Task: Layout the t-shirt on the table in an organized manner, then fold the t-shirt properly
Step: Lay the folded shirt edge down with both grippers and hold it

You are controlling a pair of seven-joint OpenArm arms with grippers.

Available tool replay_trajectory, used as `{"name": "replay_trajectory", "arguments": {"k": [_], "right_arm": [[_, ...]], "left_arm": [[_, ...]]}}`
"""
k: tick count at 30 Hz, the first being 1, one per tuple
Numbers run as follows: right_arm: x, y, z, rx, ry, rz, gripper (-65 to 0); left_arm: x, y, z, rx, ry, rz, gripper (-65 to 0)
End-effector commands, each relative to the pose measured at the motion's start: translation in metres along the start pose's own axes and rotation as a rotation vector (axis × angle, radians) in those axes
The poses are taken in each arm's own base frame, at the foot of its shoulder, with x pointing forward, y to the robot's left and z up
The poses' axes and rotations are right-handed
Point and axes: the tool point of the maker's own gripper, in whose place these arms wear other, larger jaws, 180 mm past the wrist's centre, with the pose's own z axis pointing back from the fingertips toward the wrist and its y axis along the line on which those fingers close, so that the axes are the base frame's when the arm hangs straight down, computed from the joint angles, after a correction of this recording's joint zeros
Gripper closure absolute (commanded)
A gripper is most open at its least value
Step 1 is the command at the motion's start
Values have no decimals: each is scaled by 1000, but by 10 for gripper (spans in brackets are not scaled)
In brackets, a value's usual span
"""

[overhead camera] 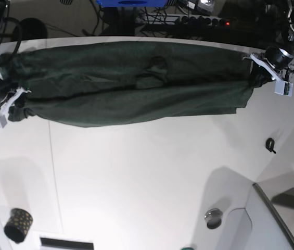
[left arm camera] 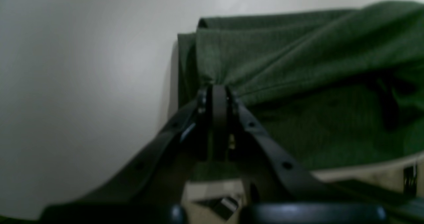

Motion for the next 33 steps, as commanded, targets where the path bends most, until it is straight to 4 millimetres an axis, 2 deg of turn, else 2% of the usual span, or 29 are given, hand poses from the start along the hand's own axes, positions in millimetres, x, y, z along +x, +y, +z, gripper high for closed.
{"name": "replay_trajectory", "arguments": {"k": [1,6,7,9,13,15,16,17,19,21,25,30,33], "right_arm": [[15,-7,5,-11,-39,12,-11],[16,-2,4,-4,-49,4,-224],[16,-1,6,-6,-51,12,-246],[20,1,16,-13,-76,33,-249],[52,1,47,-67,-236,6,-249],[63,1,55,-81,-280,-1,-233],[69,4,53,-72,-286,10,-197],[78,5,52,-66,-287,33,-138],[78,14,36,-28,-247,57,-12],[77,15,20,-5,-206,49,-6],[61,8,-7,22,-132,-42,-6],[49,-20,-17,-47,-129,-139,-8],[43,-43,-13,-125,-136,-178,-8]], "left_arm": [[11,-2,1,-16,-34,-19,0],[6,-12,-2,-41,-20,-21,0],[6,-12,-2,-41,-20,-21,0],[6,-12,-2,-41,-20,-21,0],[6,-12,-2,-40,-21,-21,0],[6,-12,-2,-40,-21,-21,0],[6,-12,-2,-40,-21,-21,0],[6,-12,-2,-40,-21,-21,0],[7,-12,-2,-40,-22,-21,0],[8,-12,-3,-40,-24,-21,0],[8,-10,-2,-35,-26,-20,0],[8,-8,-1,-31,-25,-19,0],[-1,-4,-3,-24,-5,-3,0]]}}
